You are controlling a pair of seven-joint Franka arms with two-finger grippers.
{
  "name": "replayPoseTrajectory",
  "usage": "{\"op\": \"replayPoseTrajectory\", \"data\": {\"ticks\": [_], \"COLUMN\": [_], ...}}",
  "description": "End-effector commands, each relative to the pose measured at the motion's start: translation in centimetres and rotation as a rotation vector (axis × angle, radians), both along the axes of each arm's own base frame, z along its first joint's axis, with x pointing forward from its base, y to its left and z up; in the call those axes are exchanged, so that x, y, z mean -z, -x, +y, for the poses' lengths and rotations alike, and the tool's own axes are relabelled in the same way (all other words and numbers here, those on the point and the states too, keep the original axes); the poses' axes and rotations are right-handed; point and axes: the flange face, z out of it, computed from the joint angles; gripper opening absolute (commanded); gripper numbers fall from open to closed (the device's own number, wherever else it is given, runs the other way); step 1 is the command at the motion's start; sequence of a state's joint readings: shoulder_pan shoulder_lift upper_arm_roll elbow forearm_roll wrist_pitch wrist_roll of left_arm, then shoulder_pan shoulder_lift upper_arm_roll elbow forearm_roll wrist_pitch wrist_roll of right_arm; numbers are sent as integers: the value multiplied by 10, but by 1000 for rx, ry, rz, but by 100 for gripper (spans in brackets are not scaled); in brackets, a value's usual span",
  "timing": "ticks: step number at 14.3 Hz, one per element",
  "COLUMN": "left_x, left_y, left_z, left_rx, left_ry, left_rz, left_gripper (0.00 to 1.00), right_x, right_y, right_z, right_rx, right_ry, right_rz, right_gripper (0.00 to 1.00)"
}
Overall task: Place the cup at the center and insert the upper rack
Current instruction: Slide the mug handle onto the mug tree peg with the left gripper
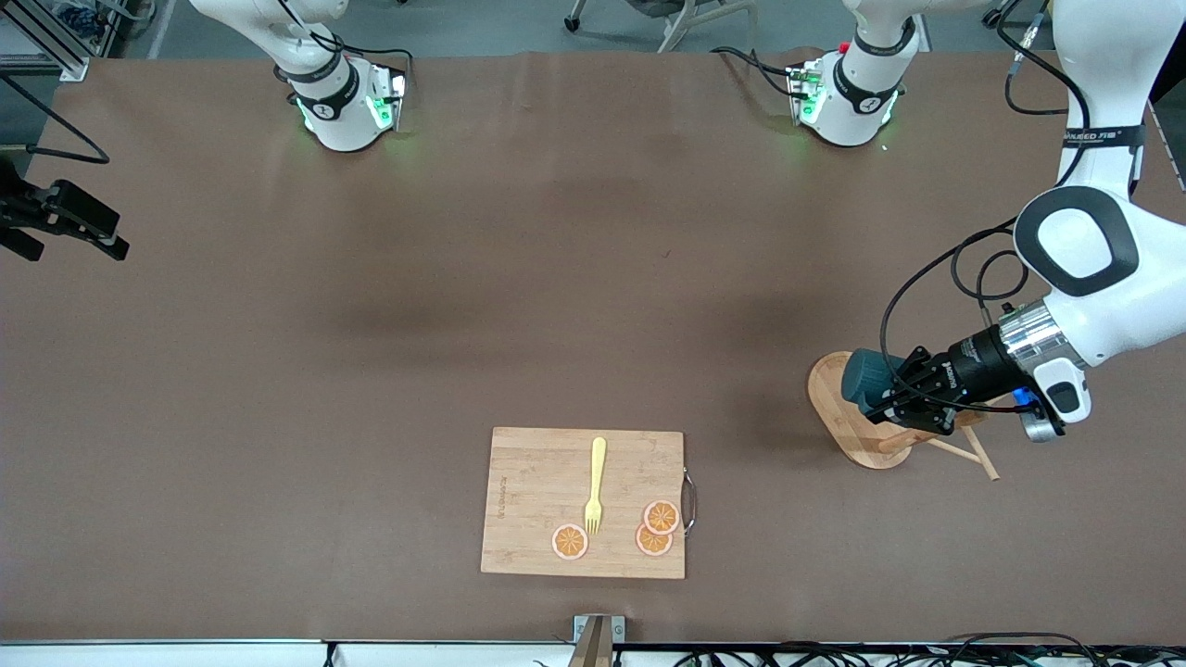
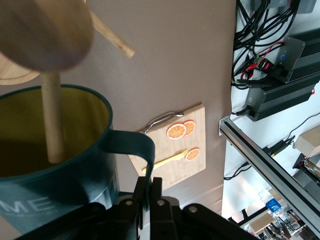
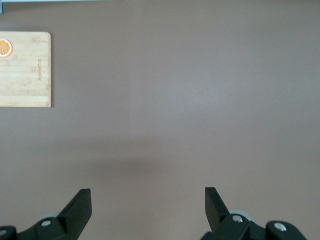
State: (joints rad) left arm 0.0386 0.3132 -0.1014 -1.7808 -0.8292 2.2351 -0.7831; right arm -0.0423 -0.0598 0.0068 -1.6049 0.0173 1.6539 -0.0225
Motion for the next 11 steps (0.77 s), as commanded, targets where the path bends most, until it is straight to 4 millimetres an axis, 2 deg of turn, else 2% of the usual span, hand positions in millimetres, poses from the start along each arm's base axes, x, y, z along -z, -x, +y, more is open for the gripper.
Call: {"op": "replayPoseTrajectory", "data": {"ticks": [1,3,6,11], "left_x": [-1,0,0,0], "left_y": [-4,-5,-6,-6], "left_z": [5,16,22,30], "left_rx": [0,-9,-8,-13], "left_ry": [12,8,3,-2], "left_rz": [-17,-22,-30,-35], "left_gripper": [1,1,2,6], "right_x": [8,-1,-11,-7], "right_y": [35,38,39,39], "right_z": [12,12,6,6], "right_rx": [-14,-9,-6,-8], "right_ry": [25,26,30,29], "right_rz": [-29,-13,-22,-4], "right_gripper": [100,100,100,100]}}
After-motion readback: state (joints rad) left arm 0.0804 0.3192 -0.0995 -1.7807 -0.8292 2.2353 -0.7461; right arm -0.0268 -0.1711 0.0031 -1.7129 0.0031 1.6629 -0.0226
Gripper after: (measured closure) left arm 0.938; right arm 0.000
